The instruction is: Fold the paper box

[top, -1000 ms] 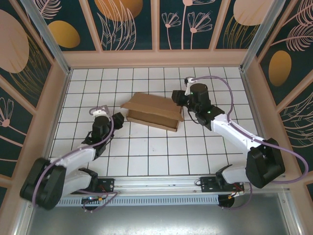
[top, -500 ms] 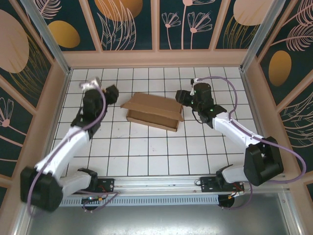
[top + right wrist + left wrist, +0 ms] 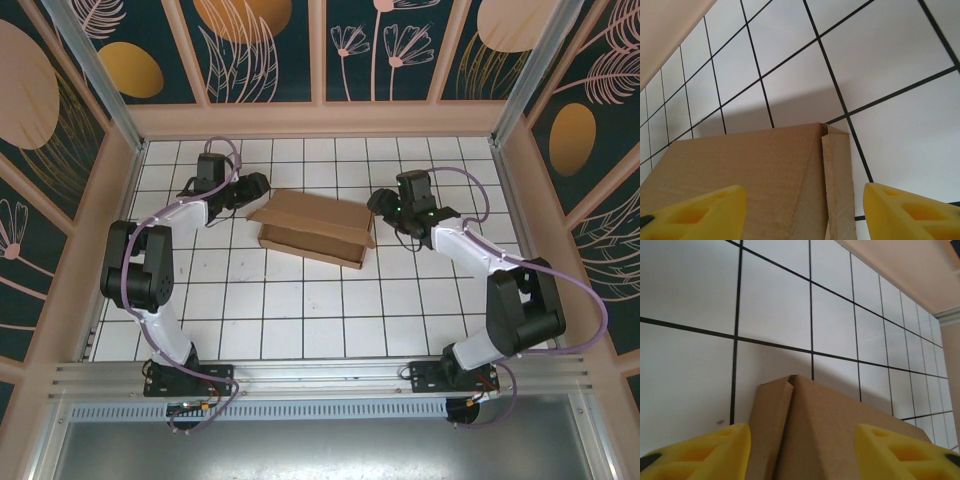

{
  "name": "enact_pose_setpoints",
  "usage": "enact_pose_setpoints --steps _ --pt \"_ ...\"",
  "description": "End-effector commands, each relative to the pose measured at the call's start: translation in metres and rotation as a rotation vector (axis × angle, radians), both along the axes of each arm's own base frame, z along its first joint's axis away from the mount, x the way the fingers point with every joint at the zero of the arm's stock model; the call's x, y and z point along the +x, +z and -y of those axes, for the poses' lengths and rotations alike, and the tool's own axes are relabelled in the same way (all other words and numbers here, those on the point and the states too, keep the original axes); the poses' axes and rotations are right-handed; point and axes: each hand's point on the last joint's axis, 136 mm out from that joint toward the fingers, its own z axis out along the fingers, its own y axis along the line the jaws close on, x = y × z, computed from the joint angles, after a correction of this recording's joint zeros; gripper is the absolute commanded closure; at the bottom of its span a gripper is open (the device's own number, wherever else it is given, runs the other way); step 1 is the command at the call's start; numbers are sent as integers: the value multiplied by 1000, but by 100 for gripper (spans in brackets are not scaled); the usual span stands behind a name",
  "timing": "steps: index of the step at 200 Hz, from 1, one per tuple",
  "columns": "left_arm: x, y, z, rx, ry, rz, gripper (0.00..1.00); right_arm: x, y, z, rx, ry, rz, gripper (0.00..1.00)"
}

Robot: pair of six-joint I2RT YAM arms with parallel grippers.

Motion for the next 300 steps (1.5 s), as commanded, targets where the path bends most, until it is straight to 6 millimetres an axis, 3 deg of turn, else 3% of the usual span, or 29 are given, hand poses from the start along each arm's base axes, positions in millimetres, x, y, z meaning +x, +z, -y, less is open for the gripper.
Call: enact_pose_setpoints --steps 1,35,48,78,86,95,140,168,195,217,235,254,259,300 --pt "-12 1 8 -42 -49 -6 44 -5 -25 -9 49 19 -75 36" --pt "-30 -5 12 -127 -34 -38 48 0 -35 -17 52 57 -77 36" --pt "-34 2 15 -173 -32 -32 52 0 -39 -18 47 64 -78 36" --pt "-51 -4 21 -233 -35 -68 61 1 -44 -21 34 95 -73 40" --pt "-54 -8 23 -237 -36 -79 62 2 -46 -19 19 89 -75 40" --pt "-58 2 26 -242 -42 -56 62 3 -48 -16 -2 89 -73 40" --pt "-75 -14 29 -234 -14 -93 62 7 -61 -3 -125 86 -74 40" --pt "-83 -12 29 -270 -5 -92 63 7 -56 3 -153 75 -45 39" --pt "-83 -9 28 -239 -18 -79 61 6 -54 5 -162 77 -42 37" --pt "-74 -11 14 -94 -2 -52 44 4 -57 7 -182 83 -47 33" --pt "-65 -14 12 -47 -5 -44 38 1 -63 11 -199 83 -52 31" --pt "-56 -23 17 -53 -25 -64 38 -2 -69 12 -211 101 -41 30" --pt "-56 -37 18 -55 -28 -96 39 -3 -70 11 -211 110 -35 30" --pt "-59 -73 19 -48 -32 -161 46 -14 -96 7 -181 149 -75 36"
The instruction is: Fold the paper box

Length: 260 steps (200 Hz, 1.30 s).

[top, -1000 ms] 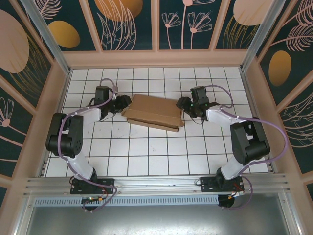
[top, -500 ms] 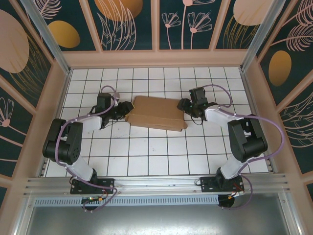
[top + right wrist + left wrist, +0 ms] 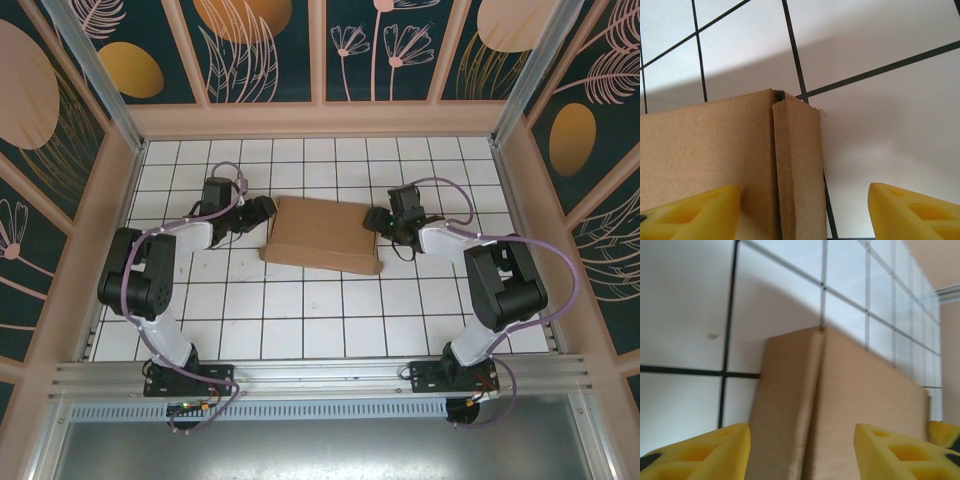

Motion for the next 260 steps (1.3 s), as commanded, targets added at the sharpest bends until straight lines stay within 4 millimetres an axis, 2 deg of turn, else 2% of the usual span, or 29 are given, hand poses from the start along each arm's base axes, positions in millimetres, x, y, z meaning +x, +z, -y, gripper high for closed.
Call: enact_pose_setpoints --steps 1,42,68,84,111,127,150,175,213,228,260 --pt "-6 -25 -1 25 -21 -42 46 -13 -23 4 -23 28 -42 36" --pt "-13 -49 -2 40 -28 -90 52 -18 -39 -3 14 54 -74 45" --pt "-16 -56 -4 60 -32 -104 55 -17 -37 -8 59 69 -79 49" --pt "-15 -52 -5 68 -35 -91 58 -13 -17 -5 56 74 -26 49" --pt "-12 -44 -3 87 -68 -67 59 -6 29 9 115 76 126 40" --pt "-10 -42 -1 80 -81 -63 60 -9 39 15 195 83 171 37" --pt "-10 -35 5 48 -109 -47 59 -14 26 21 276 89 148 35" --pt "-8 -16 6 39 -112 -2 49 -21 11 11 327 149 97 33" --pt "-8 15 11 16 -141 72 45 -28 11 9 354 156 118 32" --pt "-10 14 15 4 -178 69 45 -32 8 6 358 168 109 32" --pt "-18 -2 24 -45 -232 18 47 -35 2 -1 395 190 83 32"
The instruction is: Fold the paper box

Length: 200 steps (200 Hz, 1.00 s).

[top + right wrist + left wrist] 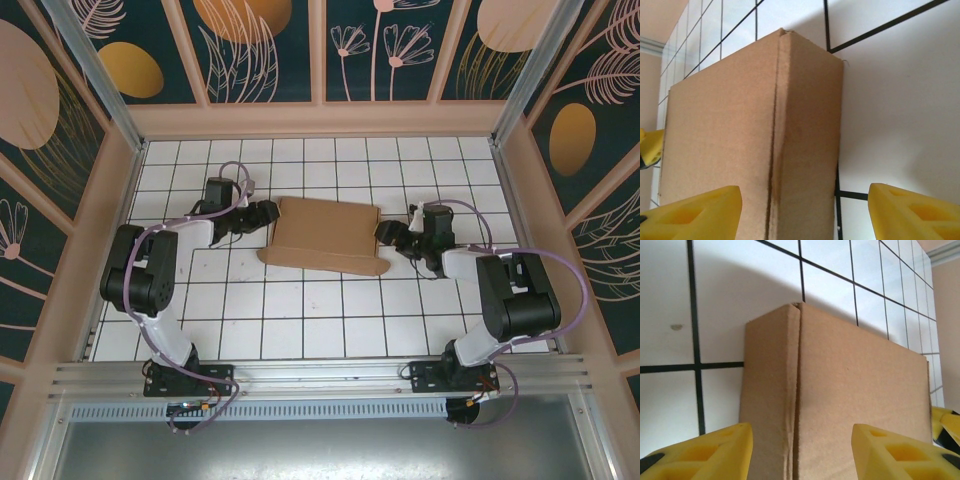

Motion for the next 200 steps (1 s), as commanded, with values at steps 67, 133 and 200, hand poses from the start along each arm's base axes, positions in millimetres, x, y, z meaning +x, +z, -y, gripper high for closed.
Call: enact_pose_setpoints --steps 67,133,200 --pt "-12 -44 2 -28 -95 -115 64 -1 -7 -11 40 36 -13 32" --pt "-15 -71 -17 -81 -63 -195 77 3 25 3 -36 -15 108 26" --pt "-14 -72 -23 -63 -64 -198 74 4 109 -45 -673 211 651 31"
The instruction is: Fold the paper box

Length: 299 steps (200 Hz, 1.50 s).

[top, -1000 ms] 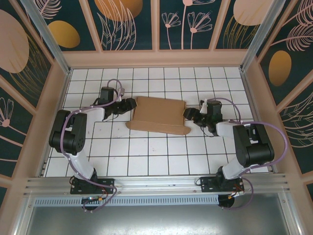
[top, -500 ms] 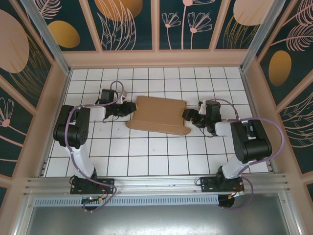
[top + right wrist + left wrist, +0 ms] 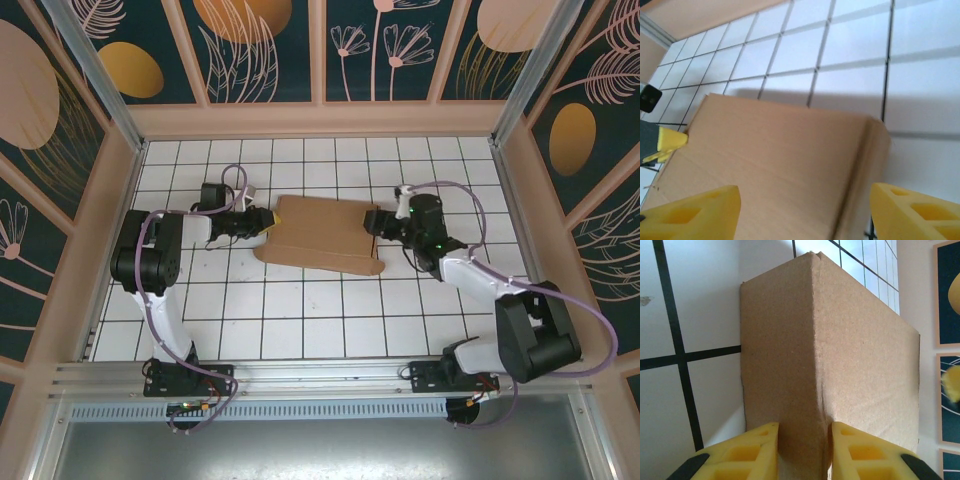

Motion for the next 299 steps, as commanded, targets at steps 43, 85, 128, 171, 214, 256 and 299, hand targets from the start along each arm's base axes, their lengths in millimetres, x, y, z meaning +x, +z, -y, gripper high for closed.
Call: enact_pose_setpoints --steps 43,85,128,171,214,256,299 --pt "-8 -32 -24 137 74 -88 72 -28 -6 -79 -679 504 457 23" --pt "-6 -25 -23 141 77 -71 73 -53 -41 -116 -700 773 460 18" --pt "-9 -24 -19 143 64 -74 73 -54 -77 -127 -780 829 416 19" --pt "-3 -17 -14 146 48 -47 74 -17 -104 -111 -1031 653 460 42" --pt "-6 -18 -11 159 29 -44 75 -35 -69 -129 -881 647 572 46" --pt "-5 -22 -9 119 11 -59 76 -36 45 -109 -279 441 456 33" --pt "-4 -26 -18 82 24 -74 76 -10 57 -42 8 174 237 48"
